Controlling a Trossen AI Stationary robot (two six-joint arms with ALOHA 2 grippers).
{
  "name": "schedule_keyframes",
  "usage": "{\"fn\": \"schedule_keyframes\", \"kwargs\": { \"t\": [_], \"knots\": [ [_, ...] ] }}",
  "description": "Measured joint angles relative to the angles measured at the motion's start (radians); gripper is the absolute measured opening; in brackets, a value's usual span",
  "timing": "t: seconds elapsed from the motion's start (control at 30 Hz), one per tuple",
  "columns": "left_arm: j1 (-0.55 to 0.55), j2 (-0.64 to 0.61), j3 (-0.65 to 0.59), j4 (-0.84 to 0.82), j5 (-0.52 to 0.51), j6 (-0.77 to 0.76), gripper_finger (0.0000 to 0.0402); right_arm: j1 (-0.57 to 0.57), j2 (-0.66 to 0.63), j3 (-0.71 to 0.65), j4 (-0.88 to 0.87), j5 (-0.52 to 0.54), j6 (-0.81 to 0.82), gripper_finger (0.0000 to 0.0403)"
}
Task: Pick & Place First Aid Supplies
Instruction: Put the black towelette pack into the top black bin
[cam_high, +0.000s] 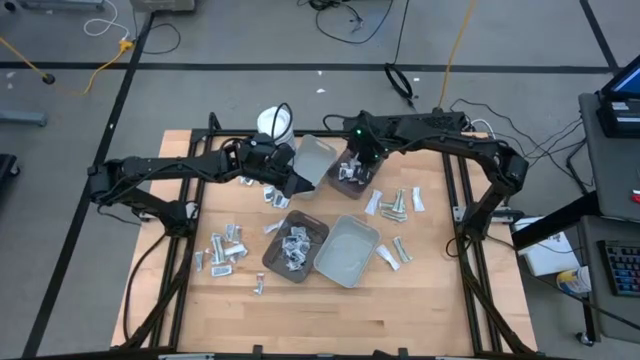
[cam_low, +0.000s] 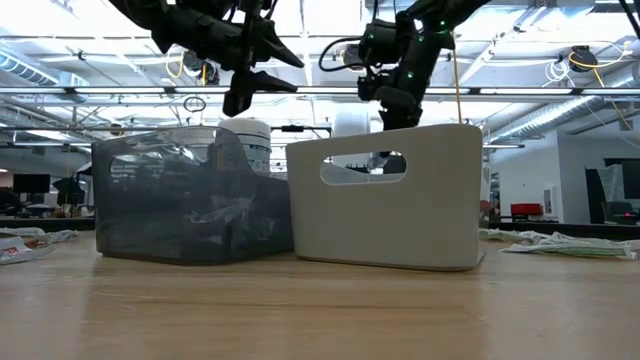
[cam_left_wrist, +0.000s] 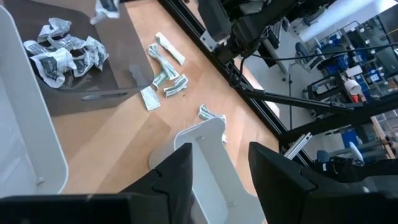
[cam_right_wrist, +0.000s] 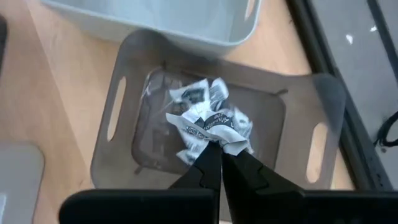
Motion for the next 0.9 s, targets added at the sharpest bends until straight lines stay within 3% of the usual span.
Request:
{"fn": "schedule_keyframes", "kwargs": {
  "t": [0.57,0.7,0.9],
  "knots": [
    [0.0,0.0,0.0,-0.007,0.0,0.018,0.0157,-0.018,0.164,0.0,0.111,-0.004,-0.009,0.0004],
    [0.0,0.0,0.0,-0.007,0.009,0.022,0.0157,-0.018,0.163,0.0,0.104,-0.007,-0.01,0.0042],
    [0.005,0.0,0.0,-0.04,0.03,-0.017,0.0165,-0.018,0.155,0.0,0.088,-0.005,-0.019,0.0149]
  ]
}}
